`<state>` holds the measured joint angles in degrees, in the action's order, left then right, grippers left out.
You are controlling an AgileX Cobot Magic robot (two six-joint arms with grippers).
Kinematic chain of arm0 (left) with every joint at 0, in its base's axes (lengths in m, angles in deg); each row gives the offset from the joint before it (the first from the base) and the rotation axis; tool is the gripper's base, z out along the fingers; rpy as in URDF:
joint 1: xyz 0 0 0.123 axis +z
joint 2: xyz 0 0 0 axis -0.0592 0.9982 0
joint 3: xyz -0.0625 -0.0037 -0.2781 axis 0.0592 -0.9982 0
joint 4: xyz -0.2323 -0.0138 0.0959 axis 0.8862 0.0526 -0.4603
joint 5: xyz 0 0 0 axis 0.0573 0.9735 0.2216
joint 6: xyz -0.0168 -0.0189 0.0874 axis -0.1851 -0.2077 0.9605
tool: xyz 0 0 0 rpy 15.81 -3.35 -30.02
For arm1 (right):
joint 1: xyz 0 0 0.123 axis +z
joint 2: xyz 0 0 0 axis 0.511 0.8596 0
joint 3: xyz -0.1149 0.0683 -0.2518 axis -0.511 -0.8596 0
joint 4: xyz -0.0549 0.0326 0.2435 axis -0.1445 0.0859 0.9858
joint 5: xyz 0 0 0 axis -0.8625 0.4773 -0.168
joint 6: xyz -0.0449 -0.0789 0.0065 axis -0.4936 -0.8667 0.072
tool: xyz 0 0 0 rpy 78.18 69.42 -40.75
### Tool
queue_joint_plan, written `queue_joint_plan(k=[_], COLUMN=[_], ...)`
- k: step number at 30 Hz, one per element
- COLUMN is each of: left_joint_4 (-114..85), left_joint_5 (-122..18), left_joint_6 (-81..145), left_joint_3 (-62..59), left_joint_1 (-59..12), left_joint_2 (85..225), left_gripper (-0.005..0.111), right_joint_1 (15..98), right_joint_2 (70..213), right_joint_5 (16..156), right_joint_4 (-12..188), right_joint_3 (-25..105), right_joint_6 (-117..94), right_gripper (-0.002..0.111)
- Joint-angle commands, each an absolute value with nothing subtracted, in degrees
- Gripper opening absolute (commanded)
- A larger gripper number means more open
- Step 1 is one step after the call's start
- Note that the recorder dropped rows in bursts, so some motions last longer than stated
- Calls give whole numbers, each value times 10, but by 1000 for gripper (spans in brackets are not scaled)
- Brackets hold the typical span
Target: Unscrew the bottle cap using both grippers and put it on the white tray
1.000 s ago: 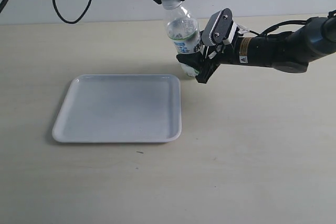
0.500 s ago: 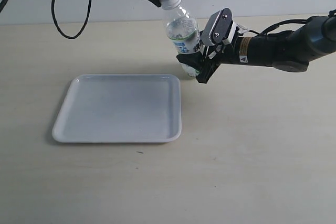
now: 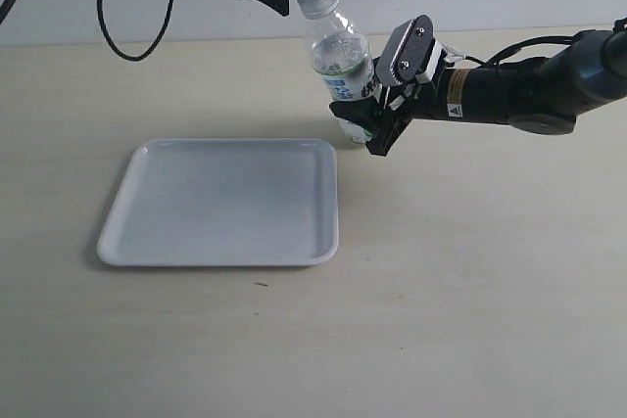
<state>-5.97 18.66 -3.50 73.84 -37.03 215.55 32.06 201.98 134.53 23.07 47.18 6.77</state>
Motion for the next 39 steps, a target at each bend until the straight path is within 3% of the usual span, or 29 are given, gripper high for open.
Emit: queue_joint_plan(k=[1, 14, 32, 39], left_joint_4=[-57, -57, -51, -51], left_joint_5=[181, 181, 181, 181], left_joint_6=[73, 367, 520, 511], left_joint_3=[743, 743, 743, 743], left_joint_1=[-371, -371, -370, -370], left_joint_2=[2155, 2155, 2155, 2155], left_gripper=[81, 81, 80, 62], right_joint_1=[321, 321, 321, 321], right_joint_2=[2026, 2026, 2026, 2026], right_joint_5=[1315, 1321, 1330, 1330], right_joint_4=[206, 206, 206, 206], right_joint_3=[469, 469, 469, 469], right_joint_6=[62, 62, 67, 67], right_gripper=[0, 0, 0, 0])
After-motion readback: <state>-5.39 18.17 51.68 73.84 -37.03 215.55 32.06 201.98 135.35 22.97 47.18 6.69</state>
